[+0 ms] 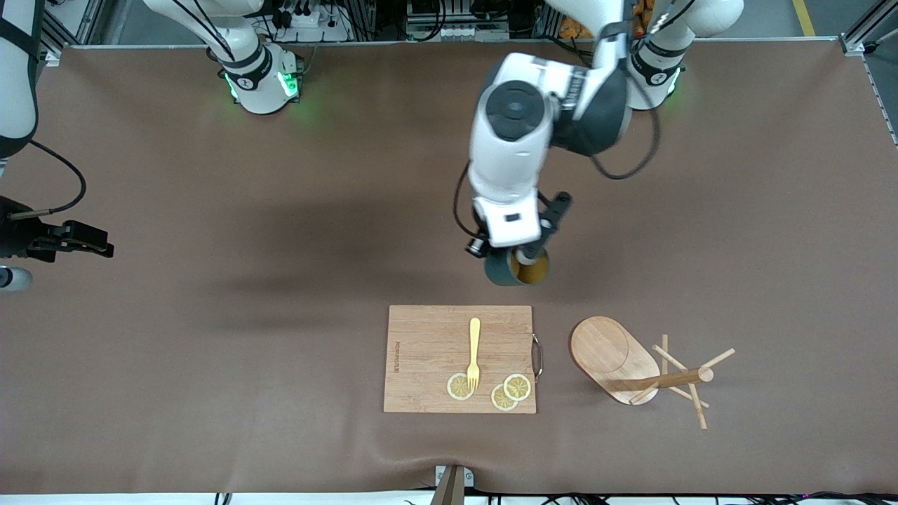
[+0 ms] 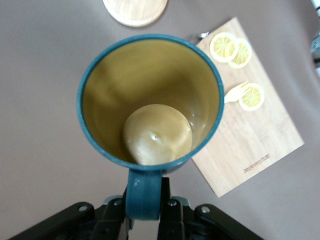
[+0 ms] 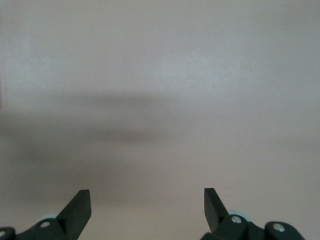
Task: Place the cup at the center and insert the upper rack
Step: 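Lift the mug by its handle with the left gripper toward the stand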
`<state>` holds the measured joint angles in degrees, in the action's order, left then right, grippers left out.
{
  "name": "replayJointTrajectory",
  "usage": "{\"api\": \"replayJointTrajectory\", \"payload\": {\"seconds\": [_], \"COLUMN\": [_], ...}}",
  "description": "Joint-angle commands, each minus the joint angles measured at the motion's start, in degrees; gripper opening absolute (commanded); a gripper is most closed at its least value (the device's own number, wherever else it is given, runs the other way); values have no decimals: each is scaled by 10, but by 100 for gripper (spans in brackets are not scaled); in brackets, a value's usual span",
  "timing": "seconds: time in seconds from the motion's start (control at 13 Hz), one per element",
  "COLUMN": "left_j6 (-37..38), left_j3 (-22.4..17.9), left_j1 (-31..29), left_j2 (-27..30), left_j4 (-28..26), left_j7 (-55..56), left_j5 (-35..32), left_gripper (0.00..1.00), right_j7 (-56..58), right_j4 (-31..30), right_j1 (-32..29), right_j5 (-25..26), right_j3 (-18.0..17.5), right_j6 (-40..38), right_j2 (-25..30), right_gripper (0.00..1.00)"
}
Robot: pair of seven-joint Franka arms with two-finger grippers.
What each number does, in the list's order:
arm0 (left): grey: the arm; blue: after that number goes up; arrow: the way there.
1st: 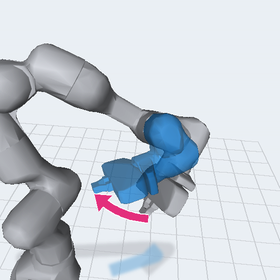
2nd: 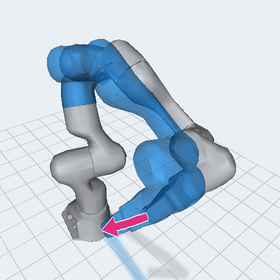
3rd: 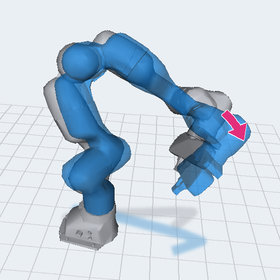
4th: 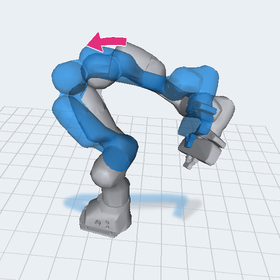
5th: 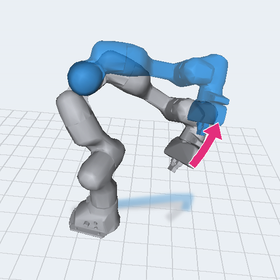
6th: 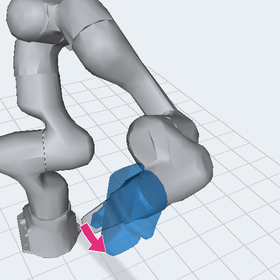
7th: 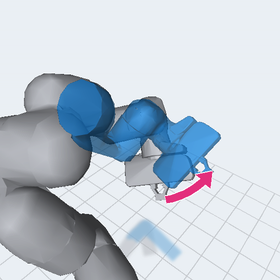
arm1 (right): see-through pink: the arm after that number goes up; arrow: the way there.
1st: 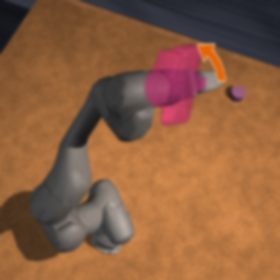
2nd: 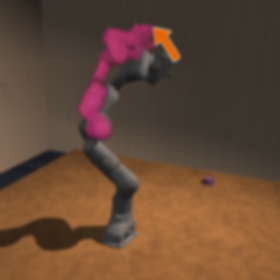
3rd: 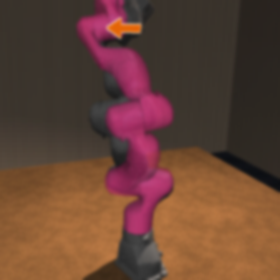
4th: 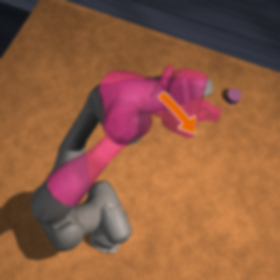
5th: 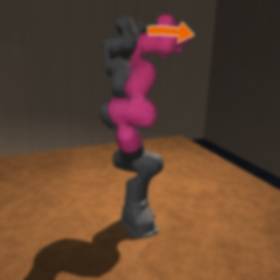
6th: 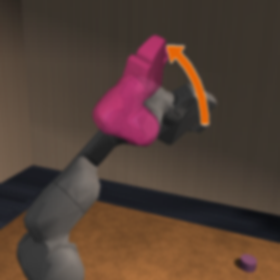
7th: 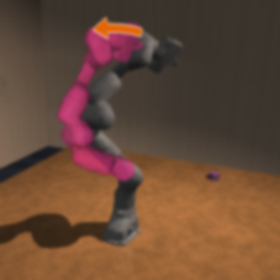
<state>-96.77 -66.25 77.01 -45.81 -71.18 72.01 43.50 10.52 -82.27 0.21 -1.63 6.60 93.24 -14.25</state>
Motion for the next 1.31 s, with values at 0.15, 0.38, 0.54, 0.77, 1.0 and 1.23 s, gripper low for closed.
{"api": "replayJointTrajectory", "payload": {"seconds": [0.15, 0.38, 0.54, 0.77, 1.0, 1.23], "left_j6": [11, 9, 9, 13, 33, 57], "left_j3": [90, 237, 281, 283, 334, 402], "left_j1": [-130, -277, -332, -393, -472, -562], "left_j2": [102, 157, 169, 168, 163, 142], "left_j4": [-7, -5, -4, -5, -5, -5], "left_j7": [-68, -71, -72, -109, -144, -178], "left_j5": [7, 12, 52, 181, 263, 357], "left_gripper": [0, 0, 0, 0, 0, 0], "right_j7": [1, 4, 5, 6, 6, 4], "right_j4": [6, 6, 9, 12, 14, 14], "right_j1": [3, 2, 1, 1, 1, 1], "right_j5": [7, 7, 7, 7, 7, 7], "right_j3": [2, 2, 2, 2, 3, 3], "right_j6": [-6, -6, -6, -6, -5, -5], "right_j2": [0, 1, 1, 1, 1, 1], "right_gripper": [100, 100, 100, 100, 100, 100]}}
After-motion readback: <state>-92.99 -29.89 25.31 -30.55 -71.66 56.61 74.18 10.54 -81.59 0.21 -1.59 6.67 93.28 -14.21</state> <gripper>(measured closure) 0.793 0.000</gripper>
